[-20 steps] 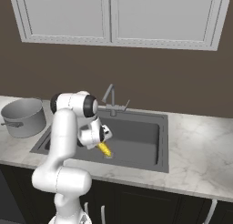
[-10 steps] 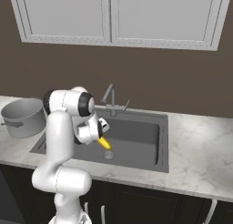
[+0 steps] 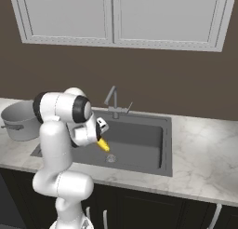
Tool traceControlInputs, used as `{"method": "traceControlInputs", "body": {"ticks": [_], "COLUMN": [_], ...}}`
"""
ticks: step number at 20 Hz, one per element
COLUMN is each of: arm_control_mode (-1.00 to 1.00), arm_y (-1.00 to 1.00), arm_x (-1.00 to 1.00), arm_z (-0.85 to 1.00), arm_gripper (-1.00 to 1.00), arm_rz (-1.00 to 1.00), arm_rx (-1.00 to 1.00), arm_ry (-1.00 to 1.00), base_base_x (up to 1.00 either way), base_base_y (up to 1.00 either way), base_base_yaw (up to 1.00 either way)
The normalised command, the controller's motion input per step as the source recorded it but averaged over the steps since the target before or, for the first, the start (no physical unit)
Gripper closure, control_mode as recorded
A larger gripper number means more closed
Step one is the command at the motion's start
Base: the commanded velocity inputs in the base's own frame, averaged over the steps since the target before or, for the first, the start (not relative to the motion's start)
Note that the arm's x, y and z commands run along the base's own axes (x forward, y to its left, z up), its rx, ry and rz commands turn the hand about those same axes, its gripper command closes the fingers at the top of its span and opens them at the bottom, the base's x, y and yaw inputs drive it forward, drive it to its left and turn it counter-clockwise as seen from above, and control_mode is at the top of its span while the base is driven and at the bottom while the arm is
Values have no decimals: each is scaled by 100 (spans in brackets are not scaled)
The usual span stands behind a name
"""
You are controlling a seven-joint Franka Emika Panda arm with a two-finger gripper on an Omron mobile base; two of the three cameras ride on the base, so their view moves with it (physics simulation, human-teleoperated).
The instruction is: Dump the corn from the pot into the sink. Then turn on the water and wash the corn. Then turn off the water and put the corn back in the pot.
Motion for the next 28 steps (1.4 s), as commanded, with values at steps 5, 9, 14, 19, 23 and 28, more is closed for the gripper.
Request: {"method": "traceControlInputs", "body": {"ticks": [5, 9, 14, 19, 23, 28], "arm_control_mode": [-100, -100, -100, -100, -100, -100], "arm_y": [6, 1, 0, 1, 31, 7], "arm_x": [0, 0, 0, -1, 0, -2], "arm_z": [70, 75, 75, 72, 32, 43], "arm_gripper": [100, 100, 100, 100, 100, 100], "arm_rz": [0, 0, 0, 0, 3, 1], "arm_rx": [4, 5, 5, 2, 0, 0], "arm_ry": [0, 2, 6, 3, 6, 5], "base_base_x": [0, 0, 0, 0, 0, 0], "base_base_y": [0, 0, 0, 0, 0, 0], "base_base_yaw": [0, 0, 0, 0, 0, 0]}}
